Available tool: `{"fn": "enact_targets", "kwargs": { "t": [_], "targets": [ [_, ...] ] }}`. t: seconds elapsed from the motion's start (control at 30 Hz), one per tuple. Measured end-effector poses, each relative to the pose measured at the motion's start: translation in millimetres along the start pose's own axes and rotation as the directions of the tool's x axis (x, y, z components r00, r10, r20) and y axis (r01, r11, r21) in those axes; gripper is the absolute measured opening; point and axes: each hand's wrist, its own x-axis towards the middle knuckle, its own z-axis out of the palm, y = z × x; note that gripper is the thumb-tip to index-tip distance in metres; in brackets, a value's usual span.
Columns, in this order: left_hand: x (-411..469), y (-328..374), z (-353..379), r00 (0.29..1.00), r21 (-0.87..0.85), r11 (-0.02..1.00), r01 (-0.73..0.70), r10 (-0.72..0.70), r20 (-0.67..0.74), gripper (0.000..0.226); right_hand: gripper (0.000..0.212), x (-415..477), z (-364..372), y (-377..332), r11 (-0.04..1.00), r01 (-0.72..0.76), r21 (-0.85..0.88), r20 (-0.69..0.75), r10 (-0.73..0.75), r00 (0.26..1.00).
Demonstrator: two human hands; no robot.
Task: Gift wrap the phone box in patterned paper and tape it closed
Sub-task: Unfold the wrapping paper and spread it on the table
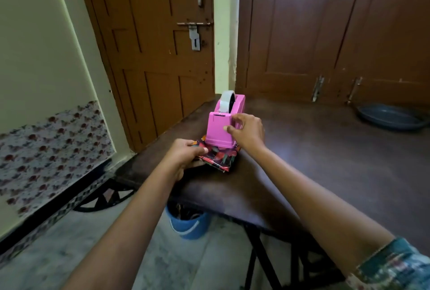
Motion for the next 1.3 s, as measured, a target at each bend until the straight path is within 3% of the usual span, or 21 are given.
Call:
{"fn": "enact_targets", "kwargs": {
  "t": [0.33,0.5,0.73,0.97,1.13,1.23,1.3],
  "targets": [
    [-109,-25,28,0.998,0.077,0.995,-0.059,0.058,0.011,0.012,0.028,-101,-77,9,0.998,0.042,0.049,0.000,-0.042,0.999],
    [-128,-39,26,0.994,0.129,0.987,-0.095,0.101,-0.040,0.017,0.041,-120,-77,6,0.999,0.015,0.052,0.085,-0.019,0.996],
    [-122,-45,8,0.987,0.125,0.987,-0.104,0.118,-0.108,0.011,0.038,-121,-60,-14,0.996,0.012,0.085,0.073,-0.018,0.997],
    [-129,-39,-16,0.997,0.283,0.956,-0.073,0.069,0.025,0.010,0.037,-118,-54,-20,0.998,-0.009,0.069,0.081,0.003,0.997],
    [-154,-19,-42,0.995,0.484,0.871,-0.086,0.046,0.093,0.006,0.035,-119,-57,-18,0.998,-0.023,0.060,0.089,0.018,0.996],
    [-172,-1,-46,0.988,0.482,0.865,-0.142,0.099,0.115,0.004,0.034,-120,-58,-17,0.997,-0.032,0.070,0.124,0.024,0.992],
    [-181,8,-42,0.983,0.475,0.862,-0.178,0.139,0.116,0.002,0.038,-118,-64,-17,0.983,-0.081,0.167,0.182,0.050,0.982]
  ]
}}
